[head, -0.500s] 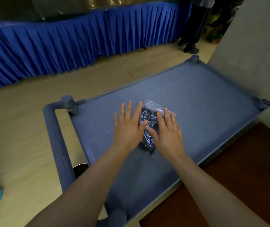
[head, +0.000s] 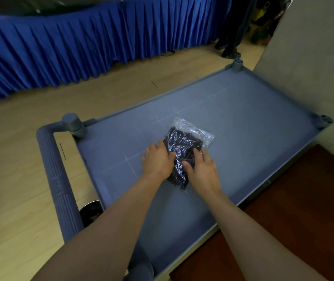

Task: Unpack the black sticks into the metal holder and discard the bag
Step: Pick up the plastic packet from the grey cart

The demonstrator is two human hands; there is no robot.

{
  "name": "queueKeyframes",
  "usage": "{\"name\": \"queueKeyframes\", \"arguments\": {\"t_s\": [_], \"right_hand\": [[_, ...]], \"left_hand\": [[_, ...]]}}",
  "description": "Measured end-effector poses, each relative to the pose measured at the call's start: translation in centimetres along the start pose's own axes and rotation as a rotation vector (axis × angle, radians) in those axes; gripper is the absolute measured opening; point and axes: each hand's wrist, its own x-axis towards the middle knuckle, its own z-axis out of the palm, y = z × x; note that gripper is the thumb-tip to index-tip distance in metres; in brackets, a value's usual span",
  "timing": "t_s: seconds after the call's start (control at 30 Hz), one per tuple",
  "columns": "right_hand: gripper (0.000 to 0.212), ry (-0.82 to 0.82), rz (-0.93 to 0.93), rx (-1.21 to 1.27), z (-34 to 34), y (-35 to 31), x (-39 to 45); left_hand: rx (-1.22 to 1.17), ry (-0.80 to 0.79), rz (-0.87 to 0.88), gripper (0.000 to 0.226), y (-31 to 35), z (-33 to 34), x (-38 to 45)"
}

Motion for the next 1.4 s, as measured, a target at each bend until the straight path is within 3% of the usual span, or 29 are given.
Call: {"name": "queueKeyframes", "arguments": {"t_s": [0.23, 0.5, 0.67, 0.83, 0.97, 1.23, 1.4], "right_hand": [[0.06, 0.02, 0.004, 0.087, 1.1, -0.6, -0.2], [0.051, 0.117, 0.091, 0.394, 1.3, -1.5, -0.4], [0.059, 0.194, 0.239, 0.564, 1.4, -1.7, -0.2], [0.076, 0.162, 0.433, 0.87, 1.1, -1.9, 0.5], [0.077, 0.142, 0.545, 1.04, 0.4, -2.0, 0.5], [0.064, 0.131, 0.505, 1.126, -1.9, -2.8, -0.4], [0.054, 0.151, 0.458, 1.189, -3.9, -3.8, -1.5]], "left_hand": [[-0.007, 0.02, -0.063, 0.046, 0.0, 0.0, 0.3], [-0.191, 0.064, -0.089, 0.037, 0.4, -0.7, 0.4], [-0.351, 0.099, -0.143, 0.035, 0.1, -1.2, 0.2], [-0.589, 0.068, -0.274, 0.041, -0.3, -1.7, -0.4], [-0.763, 0.027, -0.372, 0.054, -0.2, -2.3, -1.3], [-1.03, -0.048, -0.45, 0.061, 1.1, -4.2, -3.1], [-1.127, -0.044, -0.418, 0.048, 2.1, -5.9, -4.2]]}}
